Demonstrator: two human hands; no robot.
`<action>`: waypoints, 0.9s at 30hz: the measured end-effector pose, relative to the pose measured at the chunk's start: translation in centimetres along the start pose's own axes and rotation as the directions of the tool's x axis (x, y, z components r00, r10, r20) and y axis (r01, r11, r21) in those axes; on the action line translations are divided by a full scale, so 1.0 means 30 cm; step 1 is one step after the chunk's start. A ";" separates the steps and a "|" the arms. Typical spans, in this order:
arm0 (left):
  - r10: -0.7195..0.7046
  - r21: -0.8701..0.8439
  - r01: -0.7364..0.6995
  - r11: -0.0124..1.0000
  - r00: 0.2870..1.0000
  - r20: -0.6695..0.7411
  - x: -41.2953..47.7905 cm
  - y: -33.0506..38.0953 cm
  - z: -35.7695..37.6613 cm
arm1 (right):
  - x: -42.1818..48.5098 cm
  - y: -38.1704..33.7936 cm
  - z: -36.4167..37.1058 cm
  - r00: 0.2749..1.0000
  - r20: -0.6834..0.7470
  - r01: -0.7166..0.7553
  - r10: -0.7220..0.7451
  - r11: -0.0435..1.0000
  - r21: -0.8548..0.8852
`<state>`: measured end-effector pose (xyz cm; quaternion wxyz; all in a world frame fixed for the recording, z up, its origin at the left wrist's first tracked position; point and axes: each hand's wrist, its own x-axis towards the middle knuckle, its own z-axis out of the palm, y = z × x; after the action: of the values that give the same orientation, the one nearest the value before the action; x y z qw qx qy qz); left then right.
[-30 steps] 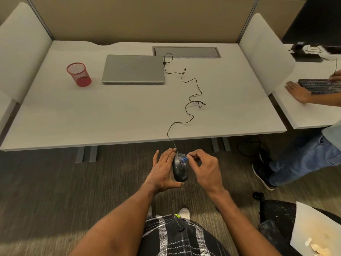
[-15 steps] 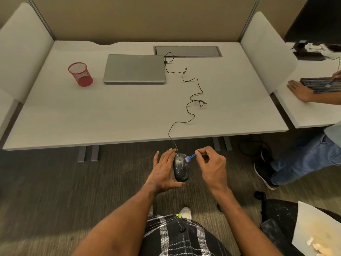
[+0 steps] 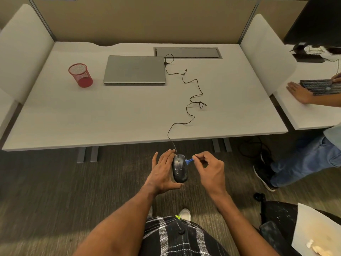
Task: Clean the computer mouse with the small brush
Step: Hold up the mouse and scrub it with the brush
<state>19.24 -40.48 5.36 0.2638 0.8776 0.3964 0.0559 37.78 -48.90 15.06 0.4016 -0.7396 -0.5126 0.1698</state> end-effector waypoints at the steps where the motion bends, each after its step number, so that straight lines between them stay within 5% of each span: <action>1: 0.000 0.002 0.000 1.000 1.000 0.001 -0.001 -0.001 0.000 | 0.009 0.001 0.000 0.998 -0.017 -0.059 0.060 0.997 0.053; 5: 0.000 -0.004 0.000 1.000 1.000 -0.003 -0.002 -0.005 0.000 | 0.055 0.017 -0.011 0.978 -0.060 -0.189 0.201 0.969 0.160; 11: 0.008 -0.010 -0.008 1.000 1.000 0.007 0.008 -0.003 -0.003 | 0.073 0.038 -0.010 0.983 -0.065 -0.167 0.172 0.983 0.075; 16: 0.017 -0.019 -0.017 1.000 1.000 -0.007 0.010 -0.001 -0.007 | 0.115 0.053 0.003 0.932 -0.062 -0.334 0.356 0.914 0.230; 27: 0.013 -0.009 -0.013 1.000 1.000 0.019 0.020 -0.004 -0.010 | 0.171 0.045 0.007 0.914 -0.099 -0.372 0.392 0.912 0.174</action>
<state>19.49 -39.85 5.50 0.2709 0.8795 0.3879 0.0507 40.62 -44.43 14.70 0.4486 -0.8026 -0.3157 0.2344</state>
